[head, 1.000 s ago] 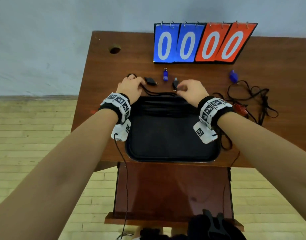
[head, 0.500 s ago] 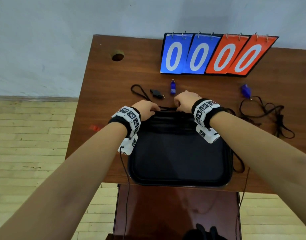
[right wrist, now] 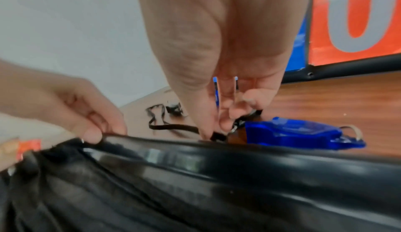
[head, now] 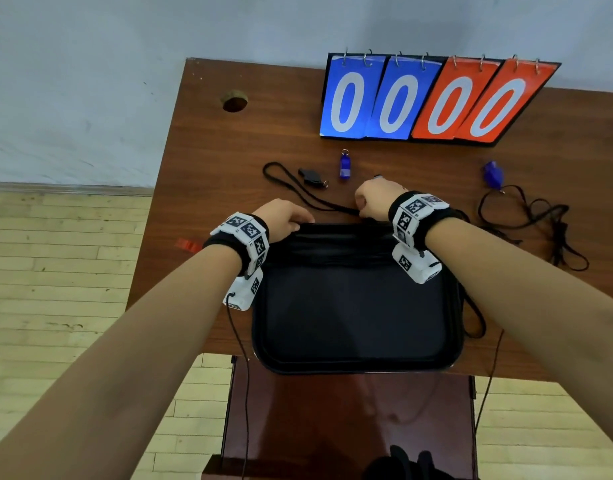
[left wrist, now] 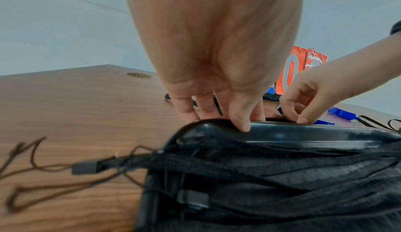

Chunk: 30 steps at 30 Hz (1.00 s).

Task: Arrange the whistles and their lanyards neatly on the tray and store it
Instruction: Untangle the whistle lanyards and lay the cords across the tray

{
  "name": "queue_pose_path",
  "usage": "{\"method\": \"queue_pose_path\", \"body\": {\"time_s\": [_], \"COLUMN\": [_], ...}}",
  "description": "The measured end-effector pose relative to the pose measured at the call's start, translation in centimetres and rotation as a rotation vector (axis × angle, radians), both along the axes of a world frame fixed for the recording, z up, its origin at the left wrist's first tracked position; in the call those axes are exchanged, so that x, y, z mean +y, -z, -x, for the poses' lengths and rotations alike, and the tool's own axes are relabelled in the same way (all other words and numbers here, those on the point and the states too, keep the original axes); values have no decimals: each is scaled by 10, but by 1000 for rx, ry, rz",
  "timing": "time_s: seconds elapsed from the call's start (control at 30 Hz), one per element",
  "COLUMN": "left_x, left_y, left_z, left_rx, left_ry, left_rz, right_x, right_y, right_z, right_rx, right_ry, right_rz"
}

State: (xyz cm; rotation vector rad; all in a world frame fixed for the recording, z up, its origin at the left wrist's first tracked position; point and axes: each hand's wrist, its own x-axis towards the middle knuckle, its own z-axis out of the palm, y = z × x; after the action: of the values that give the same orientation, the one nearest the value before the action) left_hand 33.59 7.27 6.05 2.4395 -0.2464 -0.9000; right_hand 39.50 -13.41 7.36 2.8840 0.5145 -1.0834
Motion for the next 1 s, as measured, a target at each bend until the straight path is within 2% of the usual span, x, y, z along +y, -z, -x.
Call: {"method": "queue_pose_path", "body": {"time_s": [0.2, 0.47, 0.57, 0.73, 0.83, 1.0], "left_x": [-6, -41, -50, -40, -32, -37], "left_y": [-7, -69, -72, -45, -25, -7], "left_z": [6, 8, 12, 16, 17, 11], "left_rx": [-57, -255, -228, -141, -115, -115], "left_ry": [-58, -155, -139, -134, -158, -153], "left_rz": [-58, -14, -73, -162, -149, -75], "right_x": [-14, -26, -30, -33, -34, -26], "right_y": [-24, -82, -81, -46, -25, -12], "right_z": [11, 22, 27, 27, 21, 1], "right_rx": [-102, -194, -177, -83, -47, -8], "right_ry": [137, 252, 203, -42, -102, -188], "right_rz": [-309, -599, -539, -223, -103, -17]}}
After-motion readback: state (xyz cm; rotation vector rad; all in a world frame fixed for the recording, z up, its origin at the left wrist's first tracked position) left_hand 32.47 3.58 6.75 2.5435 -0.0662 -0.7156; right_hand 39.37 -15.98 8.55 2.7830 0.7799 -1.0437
